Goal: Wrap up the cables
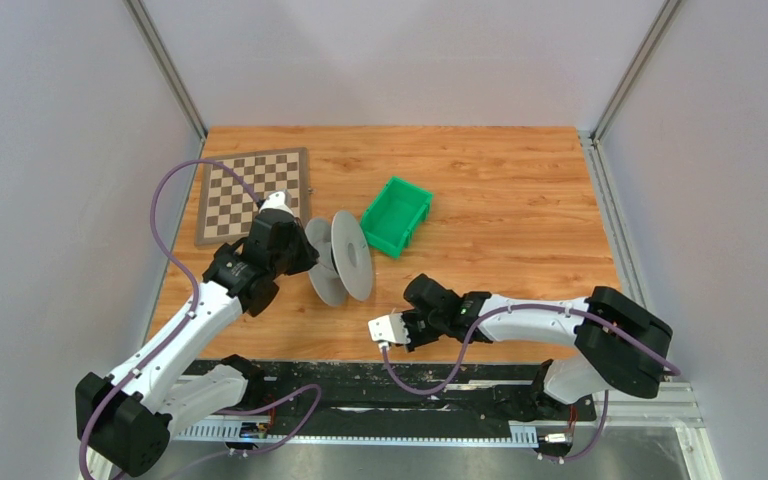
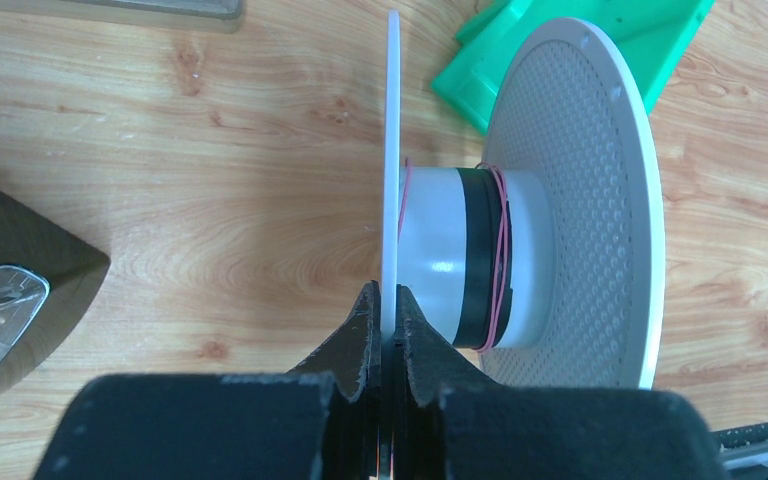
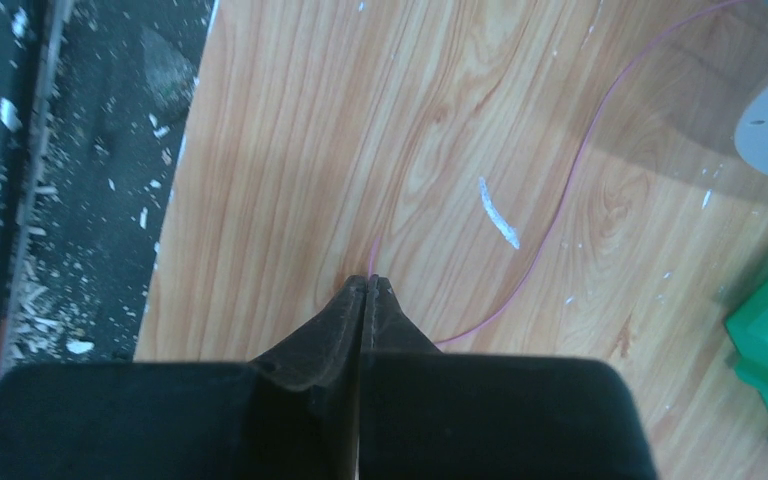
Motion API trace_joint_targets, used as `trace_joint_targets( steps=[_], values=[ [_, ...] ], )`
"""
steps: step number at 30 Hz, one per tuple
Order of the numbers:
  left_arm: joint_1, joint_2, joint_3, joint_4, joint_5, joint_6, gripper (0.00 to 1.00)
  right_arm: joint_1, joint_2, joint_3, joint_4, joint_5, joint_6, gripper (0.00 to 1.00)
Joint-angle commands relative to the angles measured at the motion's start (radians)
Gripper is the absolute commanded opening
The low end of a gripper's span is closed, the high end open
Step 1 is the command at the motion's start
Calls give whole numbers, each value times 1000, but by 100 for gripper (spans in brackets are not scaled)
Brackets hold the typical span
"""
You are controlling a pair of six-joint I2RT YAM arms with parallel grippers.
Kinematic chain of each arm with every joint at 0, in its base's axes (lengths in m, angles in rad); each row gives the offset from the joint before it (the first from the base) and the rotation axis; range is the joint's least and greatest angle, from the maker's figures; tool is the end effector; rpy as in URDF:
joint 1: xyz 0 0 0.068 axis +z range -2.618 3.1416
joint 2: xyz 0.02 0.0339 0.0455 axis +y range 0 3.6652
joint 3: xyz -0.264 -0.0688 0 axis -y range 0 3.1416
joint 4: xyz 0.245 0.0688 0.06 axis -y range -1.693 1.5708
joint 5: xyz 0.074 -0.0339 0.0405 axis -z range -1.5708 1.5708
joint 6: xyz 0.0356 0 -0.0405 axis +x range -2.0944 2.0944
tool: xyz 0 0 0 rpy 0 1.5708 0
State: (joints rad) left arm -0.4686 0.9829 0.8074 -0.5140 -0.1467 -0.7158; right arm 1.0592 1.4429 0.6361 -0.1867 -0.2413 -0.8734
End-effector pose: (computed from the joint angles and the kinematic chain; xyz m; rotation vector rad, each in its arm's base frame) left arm 0.1893 -0.0900 0.2800 -0.3615 2.2654 -0.4637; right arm 0.1191 0.2295 0.1490 -2.1619 1.3812 0.3801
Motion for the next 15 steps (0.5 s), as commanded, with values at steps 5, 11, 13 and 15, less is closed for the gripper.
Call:
trace_joint_targets(
  steps=[5, 11, 13, 15],
  values=[
    [8, -36, 33, 106, -6, -1, 0, 25, -171, 129, 289, -70, 486, 0],
    [7, -50, 15, 133, 17, -24, 0, 26, -124, 261, 430, -27, 821, 0],
    [6, -56, 12, 142, 29, -26, 0, 26, -92, 293, 465, 10, 895, 0],
    [6, -63, 8, 149, 35, -21, 0, 25, -62, 334, 479, 74, 973, 0]
  ],
)
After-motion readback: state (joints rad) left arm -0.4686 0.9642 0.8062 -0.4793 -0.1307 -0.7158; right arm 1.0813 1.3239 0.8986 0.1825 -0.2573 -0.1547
